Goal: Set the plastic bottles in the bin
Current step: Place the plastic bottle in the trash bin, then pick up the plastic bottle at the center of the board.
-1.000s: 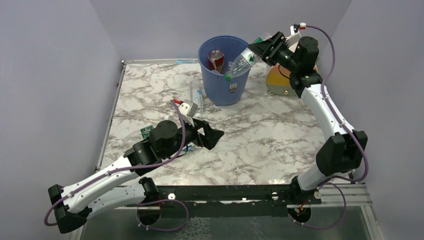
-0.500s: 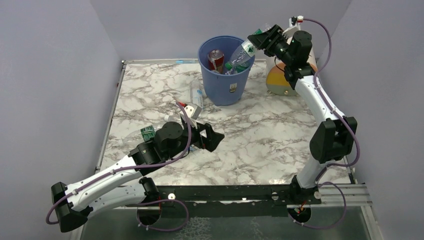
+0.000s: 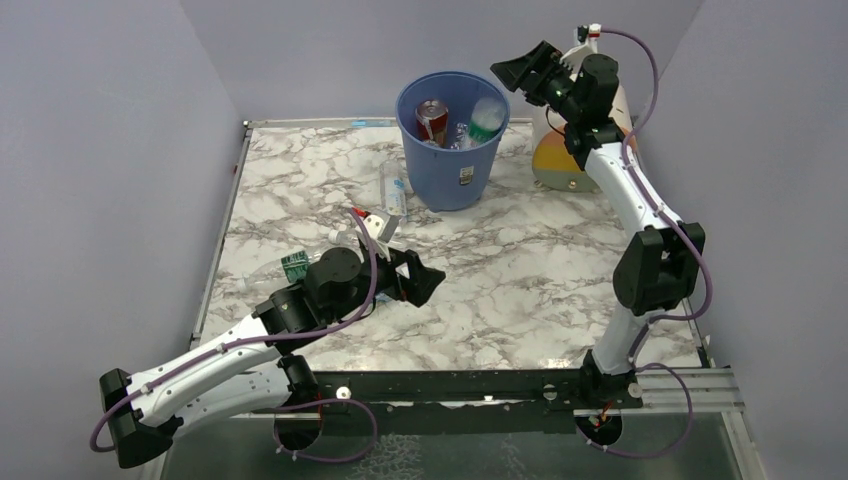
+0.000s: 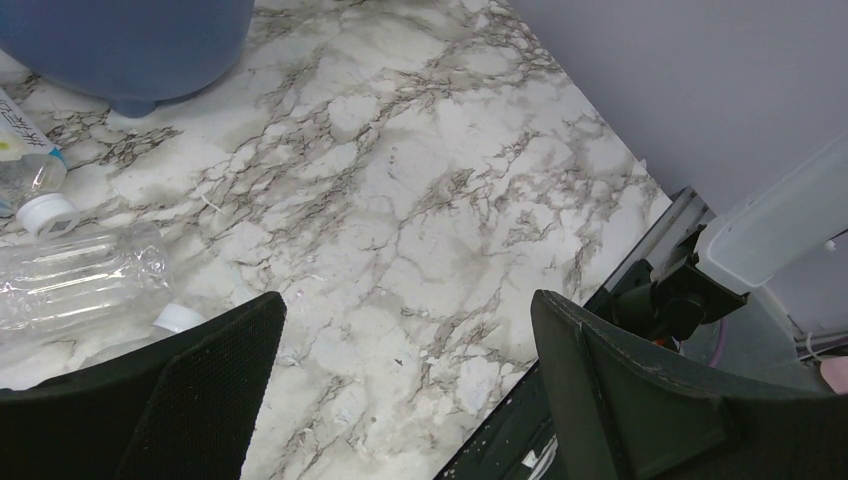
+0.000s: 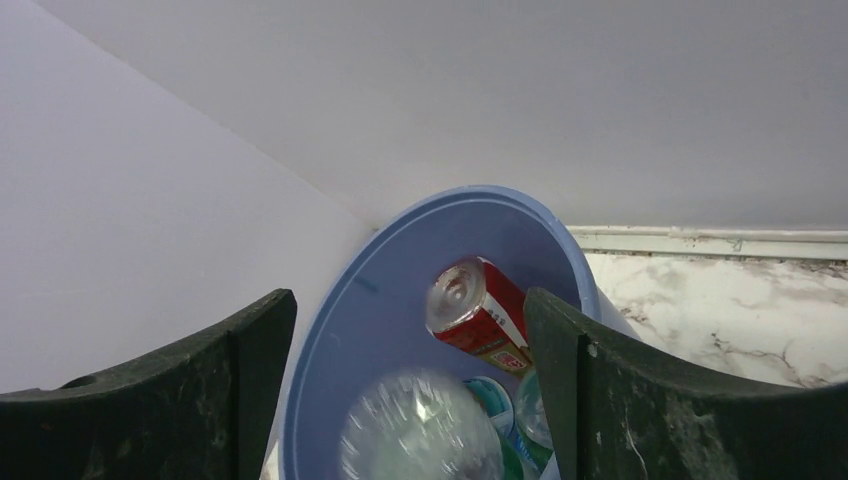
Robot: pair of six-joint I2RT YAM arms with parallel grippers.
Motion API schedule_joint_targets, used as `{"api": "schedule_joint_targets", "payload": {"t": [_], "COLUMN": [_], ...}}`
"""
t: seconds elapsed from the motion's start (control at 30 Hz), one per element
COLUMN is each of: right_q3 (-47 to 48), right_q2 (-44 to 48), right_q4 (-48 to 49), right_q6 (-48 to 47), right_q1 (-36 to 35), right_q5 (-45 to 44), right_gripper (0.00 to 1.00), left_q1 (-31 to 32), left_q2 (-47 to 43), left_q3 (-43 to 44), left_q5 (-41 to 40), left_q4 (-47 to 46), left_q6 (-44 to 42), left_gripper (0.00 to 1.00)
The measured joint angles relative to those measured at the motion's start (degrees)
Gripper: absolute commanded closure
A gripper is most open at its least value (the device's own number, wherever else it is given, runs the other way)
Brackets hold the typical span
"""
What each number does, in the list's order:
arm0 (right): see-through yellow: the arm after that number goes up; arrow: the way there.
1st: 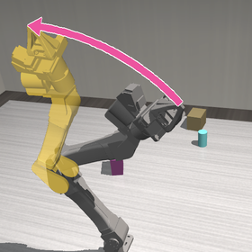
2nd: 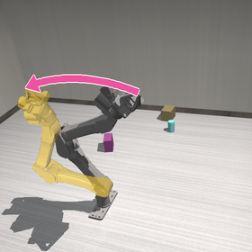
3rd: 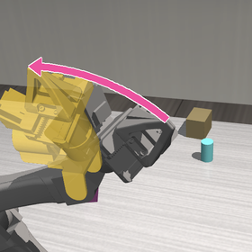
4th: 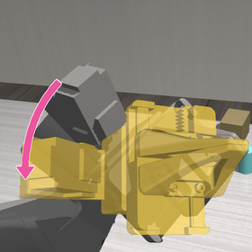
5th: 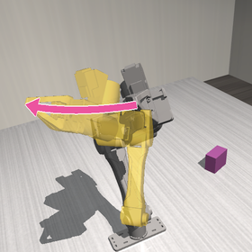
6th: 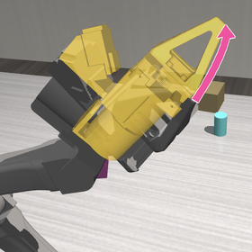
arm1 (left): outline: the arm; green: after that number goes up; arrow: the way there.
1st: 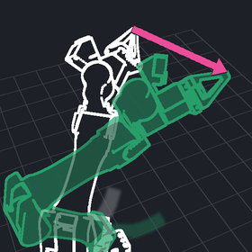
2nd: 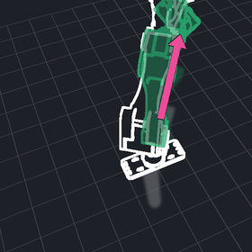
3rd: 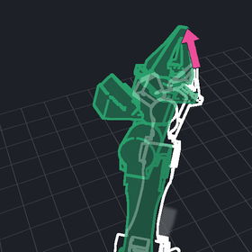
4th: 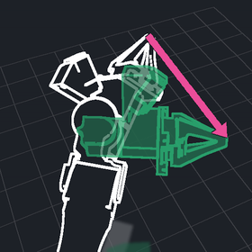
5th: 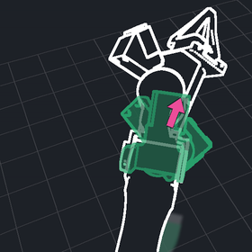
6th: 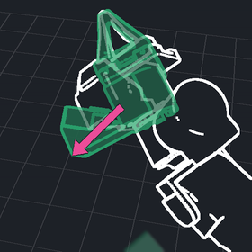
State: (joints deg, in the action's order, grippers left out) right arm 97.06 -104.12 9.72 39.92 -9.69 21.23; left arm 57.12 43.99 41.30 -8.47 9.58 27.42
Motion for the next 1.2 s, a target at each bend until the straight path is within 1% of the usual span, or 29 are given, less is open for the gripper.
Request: {"api": "schedule_joint_targets", "payload": {"t": [0.3, 0.4, 0.5, 0.57, 0.6, 0.7, 0.87, 1.0, 1.2], "right_q3": [0.5, -0.7, -5.1, -9.1, -11.5, -18.4, -25.7, -31.7, -36.9], "right_q2": [0.0, 1.3, 5.4, 9.5, 11.9, 19.4, 28.0, 31.4, 31.7], "right_q4": [-2.1, -3.2, -4.0, -4.6, -5.0, -6.1, -9.2, -11.6, -17.5], "right_q6": [-1.2, -1.4, -1.5, -1.5, -1.5, -2.0, -3.9, -5.2, -7.0], "right_q1": [0.0, 0.0, 0.0, 0.0, 0.0, 0.0, 0.0, 0.0, 0.0], "right_q5": [0.0, 0.0, -0.1, 0.0, 0.0, 0.0, 0.0, 0.0, 0.0], "right_gripper": [0.12, 0.11, 0.09, 0.04, 0.0, 0.01, 0.01, 0.01, 0.0], "left_q1": [0.0, 0.0, 0.0, 0.0, 0.0, 0.0, 0.0, 0.0, 0.0], "left_q2": [0.1, 0.3, 0.5, 0.7, 0.7, 0.7, 1.1, 2.6, 6.7], "left_q3": [0.0, 0.0, 0.0, 0.0, -0.1, -1.0, -2.5, -2.5, -2.4], "left_q5": [0.0, 0.0, 0.0, 0.0, 0.0, 0.0, 0.1, 0.5, 3.0], "left_q4": [0.0, -0.1, -0.1, -0.1, -0.1, -0.3, 0.0, 0.0, 1.8], "left_q6": [0.0, 0.0, 0.0, 0.0, 0.0, 0.0, 0.0, 0.0, 0.0], "left_gripper": [0.01, 0.01, 0.01, 0.01, 0.01, 0.01, 0.01, 0.01, 0.01]}}
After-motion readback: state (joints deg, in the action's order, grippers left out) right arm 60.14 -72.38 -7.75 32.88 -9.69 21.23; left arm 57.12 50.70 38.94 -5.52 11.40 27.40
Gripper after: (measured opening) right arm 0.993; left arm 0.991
